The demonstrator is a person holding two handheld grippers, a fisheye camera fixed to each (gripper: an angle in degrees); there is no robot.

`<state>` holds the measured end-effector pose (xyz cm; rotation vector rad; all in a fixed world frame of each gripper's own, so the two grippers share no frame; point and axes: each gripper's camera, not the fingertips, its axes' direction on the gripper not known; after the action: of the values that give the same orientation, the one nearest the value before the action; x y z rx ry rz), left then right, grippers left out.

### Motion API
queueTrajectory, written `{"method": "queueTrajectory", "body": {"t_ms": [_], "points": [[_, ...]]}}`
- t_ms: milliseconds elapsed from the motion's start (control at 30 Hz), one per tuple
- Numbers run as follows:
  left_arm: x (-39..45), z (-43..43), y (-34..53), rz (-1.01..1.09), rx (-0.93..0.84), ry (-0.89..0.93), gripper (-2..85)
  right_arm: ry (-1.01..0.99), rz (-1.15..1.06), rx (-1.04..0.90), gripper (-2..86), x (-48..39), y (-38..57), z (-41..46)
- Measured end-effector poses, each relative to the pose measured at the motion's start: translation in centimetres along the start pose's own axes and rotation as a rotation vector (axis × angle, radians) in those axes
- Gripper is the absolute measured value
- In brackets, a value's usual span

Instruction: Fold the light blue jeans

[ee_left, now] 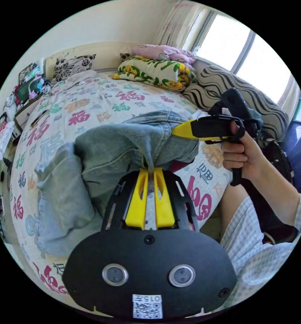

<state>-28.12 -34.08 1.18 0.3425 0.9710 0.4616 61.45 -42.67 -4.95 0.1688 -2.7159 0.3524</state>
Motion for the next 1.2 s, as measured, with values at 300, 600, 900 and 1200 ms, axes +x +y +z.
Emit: {"method": "queueTrajectory", "body": {"t_ms": [300,600,900,1200], "points": [[5.5,-17.2,-14.3,0.186,0.603,0.685,0.0,0.286,-0.439,0.244,5.5,-31.6,-5.4,-21.4],[-9.4,-23.5,-8.1,0.063,0.811,1.007,0.0,0.441,-0.570,0.269,6.0,-43.6,-4.3,-8.4],[-35.3,-19.4,21.2,-0.898,0.366,0.346,0.9,0.106,-0.325,-0.211,6.2,-27.2,4.4,9.7],[-34.0,-21.4,22.2,-0.765,0.495,0.317,8.7,0.246,0.327,0.038,6.3,-2.0,10.1,-12.2]]}}
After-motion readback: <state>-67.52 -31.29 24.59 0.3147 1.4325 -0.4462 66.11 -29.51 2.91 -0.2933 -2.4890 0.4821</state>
